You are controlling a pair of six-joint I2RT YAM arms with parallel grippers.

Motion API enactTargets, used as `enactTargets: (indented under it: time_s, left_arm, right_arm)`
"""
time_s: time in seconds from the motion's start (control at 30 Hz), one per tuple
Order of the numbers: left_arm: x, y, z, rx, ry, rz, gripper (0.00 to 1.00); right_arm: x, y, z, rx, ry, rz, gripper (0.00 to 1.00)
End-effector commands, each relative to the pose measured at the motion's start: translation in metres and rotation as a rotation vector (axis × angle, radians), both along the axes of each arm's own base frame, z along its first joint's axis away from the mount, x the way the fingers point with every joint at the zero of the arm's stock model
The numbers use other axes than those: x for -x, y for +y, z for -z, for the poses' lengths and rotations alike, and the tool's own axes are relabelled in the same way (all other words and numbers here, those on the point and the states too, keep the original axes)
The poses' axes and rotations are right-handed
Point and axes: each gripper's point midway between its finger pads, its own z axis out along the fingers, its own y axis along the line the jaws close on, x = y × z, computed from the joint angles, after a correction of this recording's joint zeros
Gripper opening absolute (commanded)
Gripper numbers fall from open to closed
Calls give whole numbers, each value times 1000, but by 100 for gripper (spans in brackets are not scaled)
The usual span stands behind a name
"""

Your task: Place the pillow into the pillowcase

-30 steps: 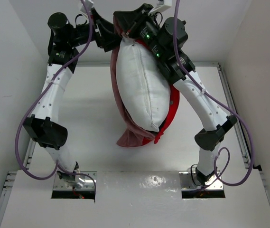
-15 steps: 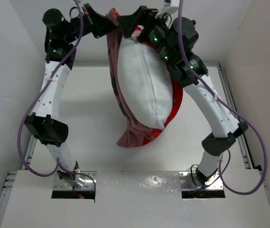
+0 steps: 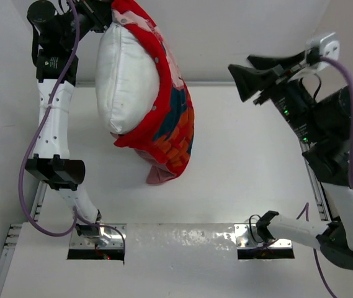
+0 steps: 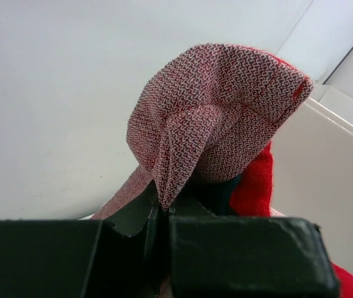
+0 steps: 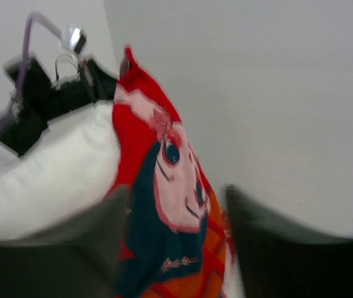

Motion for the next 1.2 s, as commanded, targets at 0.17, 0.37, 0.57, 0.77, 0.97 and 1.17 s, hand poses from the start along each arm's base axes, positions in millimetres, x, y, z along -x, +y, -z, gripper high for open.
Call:
enactTargets:
  time_s: [0.17, 0.37, 0.57, 0.77, 0.97, 1.17]
  left_arm:
    - [32, 14, -54, 1, -151, -108, 0]
    - [26, 16, -47, -19, -138, -125, 0]
    - [25, 15, -48, -24, -145, -119, 0]
    - [29, 14, -51, -22, -155, -114, 0]
    - [35, 12, -53, -21, -159, -100, 0]
    - [45, 15, -63, -24, -183, -108, 0]
  right_arm:
    - [26, 140, 210, 341, 237, -393, 43]
    - [77, 199, 222, 417, -19, -216, 99]
    - [98, 228, 212, 374, -129, -61, 99]
    - [82, 243, 182, 295, -113, 159, 99]
    - [52, 234, 163, 251, -135, 304, 95]
    - [24, 216, 155, 226, -117, 395, 8]
